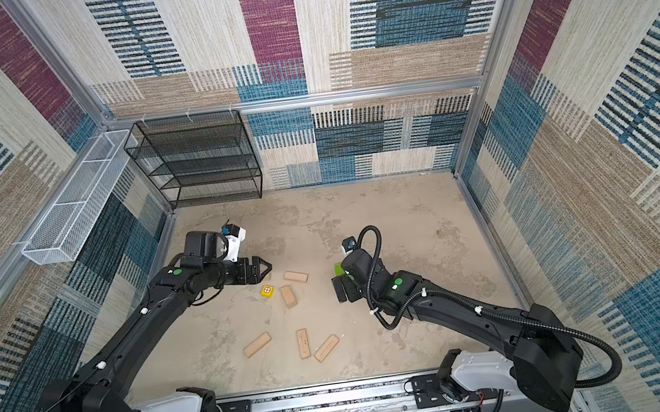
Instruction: Build the wood block tower
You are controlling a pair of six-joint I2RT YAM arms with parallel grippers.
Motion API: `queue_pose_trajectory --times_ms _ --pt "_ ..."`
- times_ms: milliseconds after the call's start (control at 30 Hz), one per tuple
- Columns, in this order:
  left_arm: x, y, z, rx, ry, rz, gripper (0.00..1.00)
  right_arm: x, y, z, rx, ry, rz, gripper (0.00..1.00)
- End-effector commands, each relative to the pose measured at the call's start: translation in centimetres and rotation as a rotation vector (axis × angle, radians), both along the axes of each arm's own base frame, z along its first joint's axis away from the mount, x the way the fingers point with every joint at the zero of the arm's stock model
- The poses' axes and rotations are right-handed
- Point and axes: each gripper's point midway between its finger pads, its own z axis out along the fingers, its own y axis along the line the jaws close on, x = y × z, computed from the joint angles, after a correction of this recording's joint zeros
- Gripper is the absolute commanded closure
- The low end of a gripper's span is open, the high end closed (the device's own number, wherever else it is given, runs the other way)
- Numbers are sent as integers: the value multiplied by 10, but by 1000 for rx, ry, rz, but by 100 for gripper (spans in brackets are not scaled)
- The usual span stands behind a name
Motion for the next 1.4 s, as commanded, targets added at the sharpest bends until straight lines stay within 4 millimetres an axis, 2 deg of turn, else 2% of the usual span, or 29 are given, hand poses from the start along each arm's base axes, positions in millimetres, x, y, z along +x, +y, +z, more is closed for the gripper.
queue_pose_trajectory --times_ms 0,100,233,367,533,633,800,1067,1367 --pt "-5 -9 5 -47 18 -41 9 -1 16 9 76 -21 59 0" --pt "-8 -17 13 -85 14 -79 10 -14 16 0 61 50 78 0" --pt "-20 -11 22 9 23 -93 10 -37 32 18 78 107 122 0" --pt "-44 -14 22 50 1 -112 10 -60 43 32 127 115 184 0" --pt "-78 -20 7 76 -4 -170 10 -86 56 19 109 195 278 0" --pt "-92 -26 -1 73 5 -218 11 -94 60 15 59 198 287 0" --pt "-104 -34 -12 82 33 -262 11 -102 56 3 39 237 268 0" --pt "-124 -49 -15 41 101 -336 10 -113 59 -27 -30 312 265 0" --pt "-145 -57 0 28 82 -389 9 -129 71 -54 -108 353 348 0"
